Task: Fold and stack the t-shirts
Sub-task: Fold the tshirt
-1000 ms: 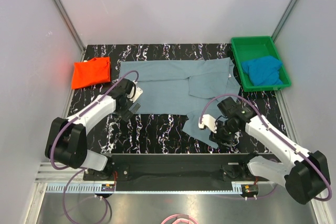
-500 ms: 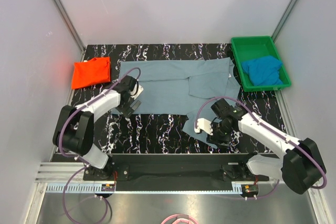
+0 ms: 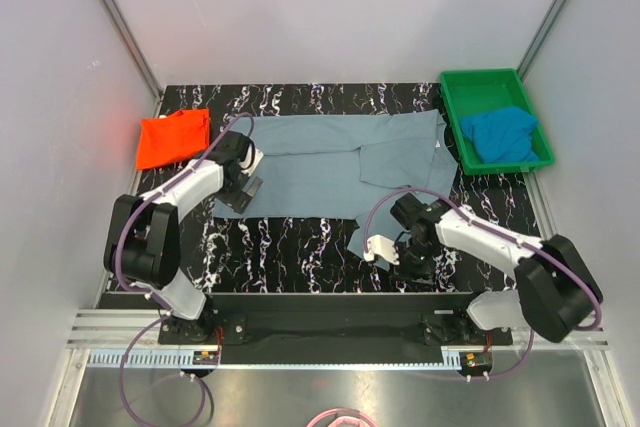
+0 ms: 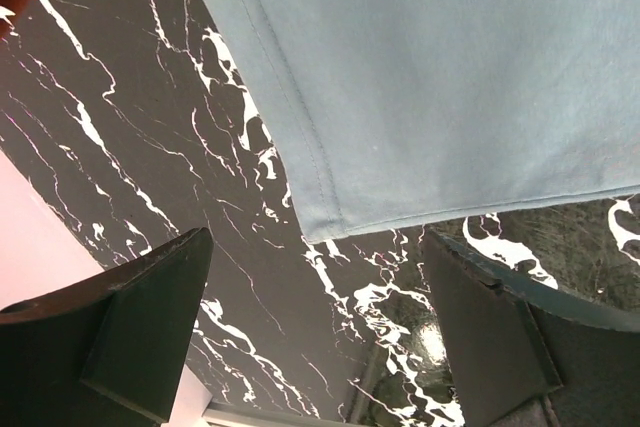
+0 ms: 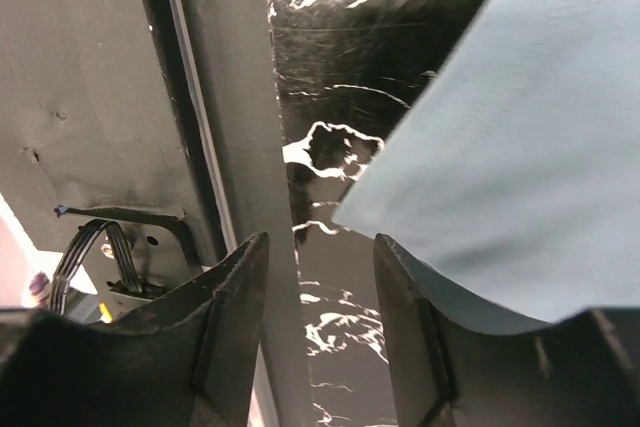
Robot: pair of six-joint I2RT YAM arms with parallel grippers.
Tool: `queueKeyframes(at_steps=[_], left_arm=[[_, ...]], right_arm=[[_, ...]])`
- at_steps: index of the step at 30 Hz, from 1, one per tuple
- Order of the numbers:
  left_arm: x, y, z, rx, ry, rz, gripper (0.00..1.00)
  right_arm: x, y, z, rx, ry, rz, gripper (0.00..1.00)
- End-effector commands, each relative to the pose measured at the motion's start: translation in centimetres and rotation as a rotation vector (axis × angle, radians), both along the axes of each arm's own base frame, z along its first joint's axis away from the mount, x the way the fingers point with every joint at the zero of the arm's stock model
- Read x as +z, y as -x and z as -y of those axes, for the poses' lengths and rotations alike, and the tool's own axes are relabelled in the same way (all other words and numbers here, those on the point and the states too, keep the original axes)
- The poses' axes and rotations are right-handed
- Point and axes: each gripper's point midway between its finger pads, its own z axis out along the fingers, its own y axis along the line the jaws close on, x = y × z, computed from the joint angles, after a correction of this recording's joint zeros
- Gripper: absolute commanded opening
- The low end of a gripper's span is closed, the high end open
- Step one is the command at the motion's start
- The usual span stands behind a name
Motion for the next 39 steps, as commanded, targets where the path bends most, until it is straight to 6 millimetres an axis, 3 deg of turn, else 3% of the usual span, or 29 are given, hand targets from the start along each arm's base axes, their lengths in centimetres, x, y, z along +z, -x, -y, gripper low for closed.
queueKeyframes(at_steps=[1,12,17,19,20,23,29,34,37,39], left_arm=[[1.3,-1.3,0.2,0.022,0.037,0.036,0.93],[1.3,-1.6,-0.4,0.057,0.048,0.037,0.93],[1.3,-1.7,-0.5,0.073,0.059,0.033,0.93],[1.3,-1.7,-0.6,0.076,0.062,0.035,0.93],[1.2,-1.7,-0.7,0.077,0.060,0.033,0.93],[0.9,-1.4,-0.8,0.086,0.066,0.024,0.93],[0.0,0.6,-0.4,0.109,0.115,-0.020,0.93],[1.4,0.2,-0.7,0.180,0.193,0.007,0.93],[1.1,0.5,-0.9,0.236,0.256,-0.029,0.93],[0.3,0.9,-0.9,0.264,0.279,-0.071,0.93]], right_arm=[[-0.5,0.1,-0.7,0.025,-0.005,-0.038,0.52],[-0.9,-2.1,-2.2,0.008,-0.003,-0.026,0.47],[-1.4,-3.1,-2.0,0.007,0.036,0.005,0.44],[-1.8,-3.5,-1.8,0.004,0.059,0.022,0.37],[-1.9,-3.6,-1.7,0.005,0.066,0.023,0.28],[-2.1,-3.8,-1.5,-0.005,0.084,0.030,0.18],[-0.5,-4.4,-1.5,-0.040,0.072,0.087,0.00],[1.4,-4.9,-1.6,-0.063,0.057,0.132,0.00],[1.8,-4.8,-1.3,-0.054,0.060,0.134,0.01],[1.8,-4.5,-1.2,-0.053,0.065,0.120,0.15]])
